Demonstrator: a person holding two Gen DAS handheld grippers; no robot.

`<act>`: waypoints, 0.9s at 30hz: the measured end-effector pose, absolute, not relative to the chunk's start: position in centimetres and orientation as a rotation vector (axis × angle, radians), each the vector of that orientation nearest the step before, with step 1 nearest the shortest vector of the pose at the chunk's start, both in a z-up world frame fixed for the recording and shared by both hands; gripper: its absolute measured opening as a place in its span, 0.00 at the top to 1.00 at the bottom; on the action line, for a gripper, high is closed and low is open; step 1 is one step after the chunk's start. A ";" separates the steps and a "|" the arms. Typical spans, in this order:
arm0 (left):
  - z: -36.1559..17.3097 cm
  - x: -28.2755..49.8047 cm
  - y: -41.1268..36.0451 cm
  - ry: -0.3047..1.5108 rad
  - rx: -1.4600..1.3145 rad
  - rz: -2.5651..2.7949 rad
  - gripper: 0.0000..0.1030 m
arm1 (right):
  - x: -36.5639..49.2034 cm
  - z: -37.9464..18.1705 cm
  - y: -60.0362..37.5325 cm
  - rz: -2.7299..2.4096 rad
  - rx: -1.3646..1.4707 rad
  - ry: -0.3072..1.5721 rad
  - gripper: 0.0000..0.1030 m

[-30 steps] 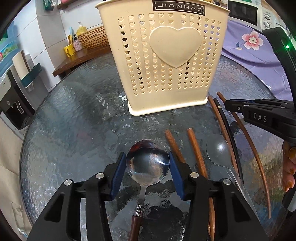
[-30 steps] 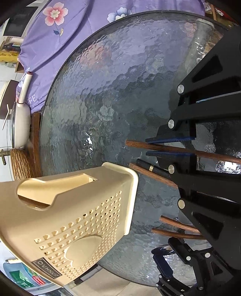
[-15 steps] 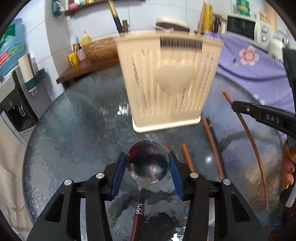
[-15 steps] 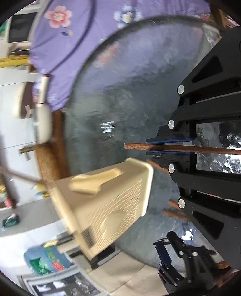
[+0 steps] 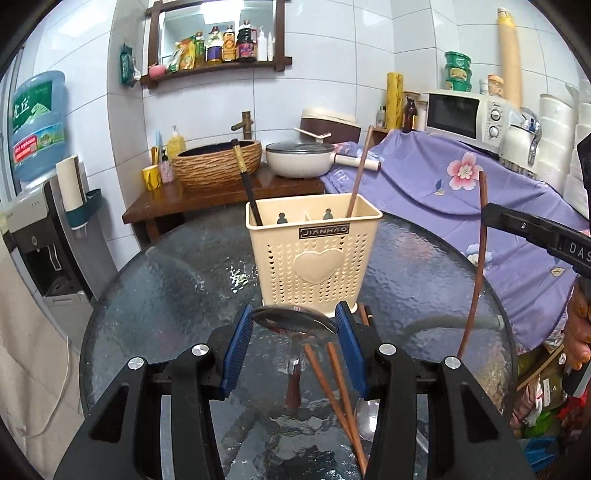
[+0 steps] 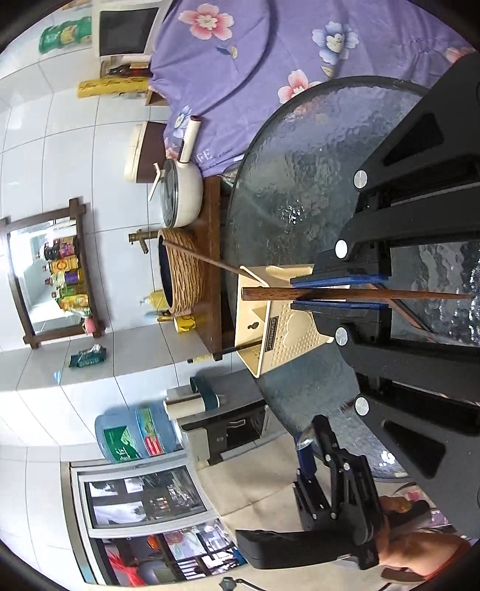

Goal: Organize utensils
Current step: 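Lift the spoon and chopstick and lower them into the cream basket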

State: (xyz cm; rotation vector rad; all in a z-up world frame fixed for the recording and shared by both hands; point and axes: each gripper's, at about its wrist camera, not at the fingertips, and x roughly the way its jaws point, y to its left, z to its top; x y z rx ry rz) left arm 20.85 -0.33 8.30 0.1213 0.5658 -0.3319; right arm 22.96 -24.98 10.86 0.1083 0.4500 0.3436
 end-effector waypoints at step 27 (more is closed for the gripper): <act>18.5 25.4 0.3 0.501 -0.028 -0.394 0.57 | 25.7 23.4 -24.7 0.414 0.150 0.334 0.93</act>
